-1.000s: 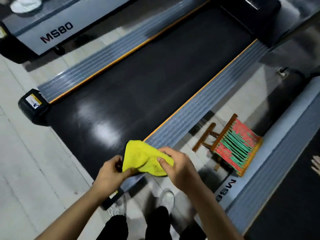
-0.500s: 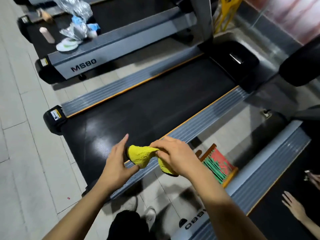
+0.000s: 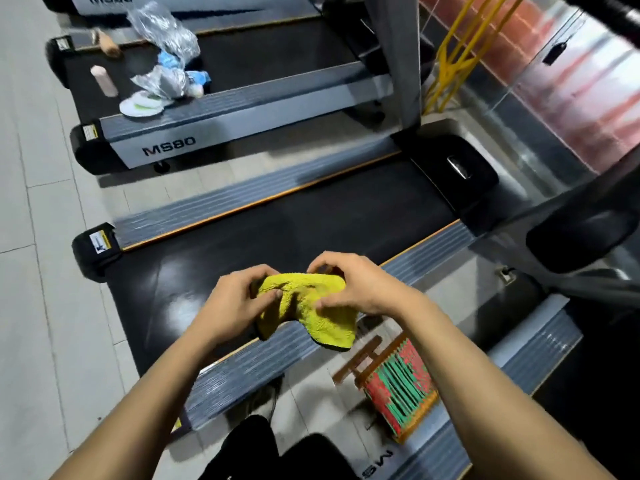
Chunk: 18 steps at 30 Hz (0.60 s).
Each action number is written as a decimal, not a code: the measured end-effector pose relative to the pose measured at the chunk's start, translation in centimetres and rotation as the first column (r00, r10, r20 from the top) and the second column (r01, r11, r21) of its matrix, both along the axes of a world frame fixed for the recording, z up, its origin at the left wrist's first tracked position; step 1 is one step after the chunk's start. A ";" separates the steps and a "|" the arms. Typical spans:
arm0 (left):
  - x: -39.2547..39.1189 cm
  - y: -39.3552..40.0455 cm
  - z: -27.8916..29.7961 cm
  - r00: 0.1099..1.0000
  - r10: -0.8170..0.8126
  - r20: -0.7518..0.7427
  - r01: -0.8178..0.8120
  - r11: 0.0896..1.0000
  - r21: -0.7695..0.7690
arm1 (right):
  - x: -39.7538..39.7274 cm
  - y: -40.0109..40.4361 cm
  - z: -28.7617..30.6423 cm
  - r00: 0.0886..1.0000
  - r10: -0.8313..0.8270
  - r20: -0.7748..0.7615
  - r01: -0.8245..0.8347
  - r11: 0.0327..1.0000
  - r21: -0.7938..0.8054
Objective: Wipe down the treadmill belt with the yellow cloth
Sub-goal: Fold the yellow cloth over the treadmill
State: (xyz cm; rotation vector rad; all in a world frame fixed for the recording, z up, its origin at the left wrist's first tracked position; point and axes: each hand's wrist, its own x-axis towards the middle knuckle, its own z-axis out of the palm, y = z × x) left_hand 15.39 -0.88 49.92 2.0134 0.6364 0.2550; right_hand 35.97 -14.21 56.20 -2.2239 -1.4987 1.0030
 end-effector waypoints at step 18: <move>0.0 3.8 -0.9 0.944 0.329 -0.005 -0.329 0.944 -0.017 | 3.0 8.8 -0.9 0.985 -0.095 0.145 0.089 0.995 0.045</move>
